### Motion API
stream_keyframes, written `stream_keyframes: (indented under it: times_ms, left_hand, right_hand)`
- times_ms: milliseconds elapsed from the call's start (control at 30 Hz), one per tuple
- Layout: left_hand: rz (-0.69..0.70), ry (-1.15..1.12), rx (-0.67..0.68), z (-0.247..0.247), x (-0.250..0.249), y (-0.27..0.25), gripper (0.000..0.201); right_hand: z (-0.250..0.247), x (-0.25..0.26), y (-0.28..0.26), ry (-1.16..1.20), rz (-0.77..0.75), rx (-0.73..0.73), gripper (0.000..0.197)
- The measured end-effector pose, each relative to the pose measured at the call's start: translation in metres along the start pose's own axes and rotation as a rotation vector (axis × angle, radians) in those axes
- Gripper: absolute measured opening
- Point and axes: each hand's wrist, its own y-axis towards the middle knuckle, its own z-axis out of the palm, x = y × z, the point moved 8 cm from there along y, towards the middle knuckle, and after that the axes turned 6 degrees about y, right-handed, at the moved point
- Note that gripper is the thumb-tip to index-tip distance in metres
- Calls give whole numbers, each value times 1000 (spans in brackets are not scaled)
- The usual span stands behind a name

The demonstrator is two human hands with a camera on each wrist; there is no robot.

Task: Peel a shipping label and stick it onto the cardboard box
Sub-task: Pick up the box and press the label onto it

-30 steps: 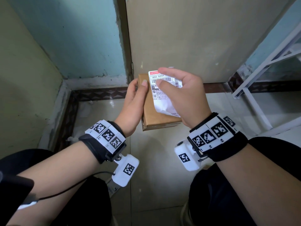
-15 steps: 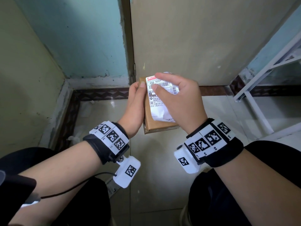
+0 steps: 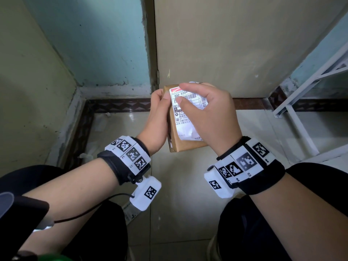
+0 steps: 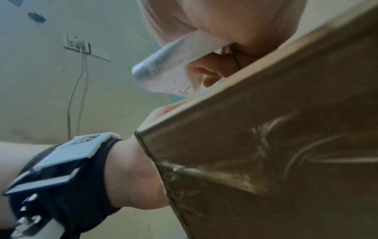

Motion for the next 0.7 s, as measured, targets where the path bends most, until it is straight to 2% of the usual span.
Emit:
stream_keyframes:
  times_ms: [133, 700]
  left_hand:
    - [29, -21, 45, 2, 1, 0, 43]
    - [105, -23, 75, 3, -5, 0, 42]
  right_hand:
    - [-1, 0, 0, -3, 0, -8, 25]
    - [-4, 3, 1, -99, -63, -16, 27]
